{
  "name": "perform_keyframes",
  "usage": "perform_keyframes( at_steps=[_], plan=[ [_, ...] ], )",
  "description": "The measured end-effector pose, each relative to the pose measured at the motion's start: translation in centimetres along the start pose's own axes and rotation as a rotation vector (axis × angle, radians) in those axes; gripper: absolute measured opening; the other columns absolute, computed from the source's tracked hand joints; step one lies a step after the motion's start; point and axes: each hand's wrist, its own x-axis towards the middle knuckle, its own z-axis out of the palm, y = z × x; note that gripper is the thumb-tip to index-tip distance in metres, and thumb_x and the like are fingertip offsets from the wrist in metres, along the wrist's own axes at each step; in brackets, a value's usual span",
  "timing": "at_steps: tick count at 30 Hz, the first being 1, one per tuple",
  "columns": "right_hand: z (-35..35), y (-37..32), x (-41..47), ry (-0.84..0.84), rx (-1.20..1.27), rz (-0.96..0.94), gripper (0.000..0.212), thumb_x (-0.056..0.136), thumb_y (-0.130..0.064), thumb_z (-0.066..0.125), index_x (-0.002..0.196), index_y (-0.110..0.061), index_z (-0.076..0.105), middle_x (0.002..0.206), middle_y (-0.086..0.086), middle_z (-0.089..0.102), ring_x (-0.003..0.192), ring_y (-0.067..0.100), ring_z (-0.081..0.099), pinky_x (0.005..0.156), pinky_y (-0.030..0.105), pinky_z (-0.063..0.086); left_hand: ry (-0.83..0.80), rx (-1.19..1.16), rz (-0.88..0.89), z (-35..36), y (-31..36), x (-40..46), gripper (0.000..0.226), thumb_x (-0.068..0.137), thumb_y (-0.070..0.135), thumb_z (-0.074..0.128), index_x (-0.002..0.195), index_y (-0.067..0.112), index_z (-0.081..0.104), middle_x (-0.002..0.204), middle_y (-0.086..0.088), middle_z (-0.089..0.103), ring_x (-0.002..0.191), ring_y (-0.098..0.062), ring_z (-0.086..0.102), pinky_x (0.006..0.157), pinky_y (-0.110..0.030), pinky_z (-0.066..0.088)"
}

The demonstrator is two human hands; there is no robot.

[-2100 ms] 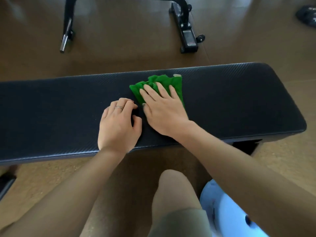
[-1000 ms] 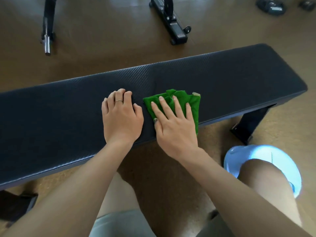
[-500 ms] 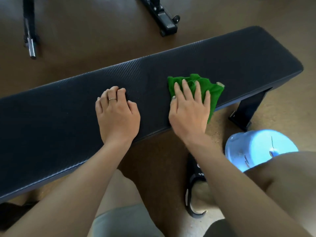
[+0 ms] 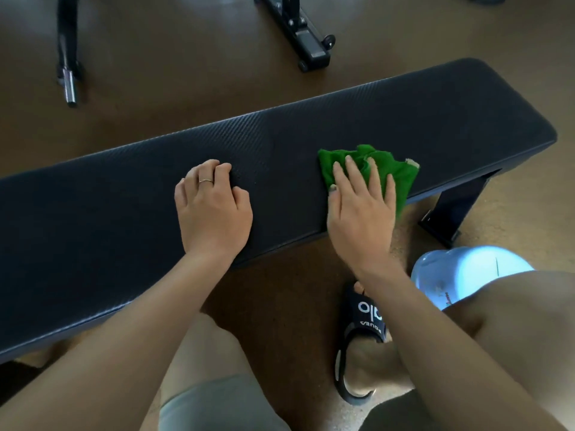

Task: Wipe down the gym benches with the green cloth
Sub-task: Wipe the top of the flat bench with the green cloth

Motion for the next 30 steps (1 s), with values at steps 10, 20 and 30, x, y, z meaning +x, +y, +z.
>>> perform_keyframes(
  at_steps=[10,20,30],
  plan=[
    [-1.3,-1.5,-1.9,-0.147,0.098,-0.47,0.051,0.112,-0.04,0.03,0.161,-0.027,0.036,0.17,0.001,0.027,0.158,0.025,0.021,0.128,0.047,0.02,0.038,0.062,0.017,-3.8,-5.9,-2.5,0.043,0.103,0.026,0.048,0.142,0.01,0.052,0.15,-0.012,0.049,0.141,-0.032,0.043,0.123,-0.051,0.028],
    [0.4,-9.3,-4.4,-0.003,0.105,-0.32,0.05,0.111,-0.038,0.029,0.147,-0.02,0.057,0.157,0.003,0.05,0.15,0.028,0.038,0.124,0.049,0.026,0.101,0.015,-0.006,-2.8,-6.3,-3.0,0.036,0.099,0.016,0.051,0.133,0.007,0.06,0.147,-0.012,0.055,0.14,-0.031,0.047,0.123,-0.048,0.029],
    [-0.2,-0.2,-1.1,0.054,0.019,-0.427,0.043,0.11,-0.031,0.038,0.14,-0.015,0.064,0.151,0.012,0.055,0.143,0.034,0.048,0.12,0.048,0.035,0.077,-0.005,-0.024,-3.5,-6.2,-3.5,0.038,0.1,0.015,0.051,0.137,0.01,0.059,0.15,-0.011,0.054,0.143,-0.03,0.045,0.121,-0.05,0.034]
  ],
)
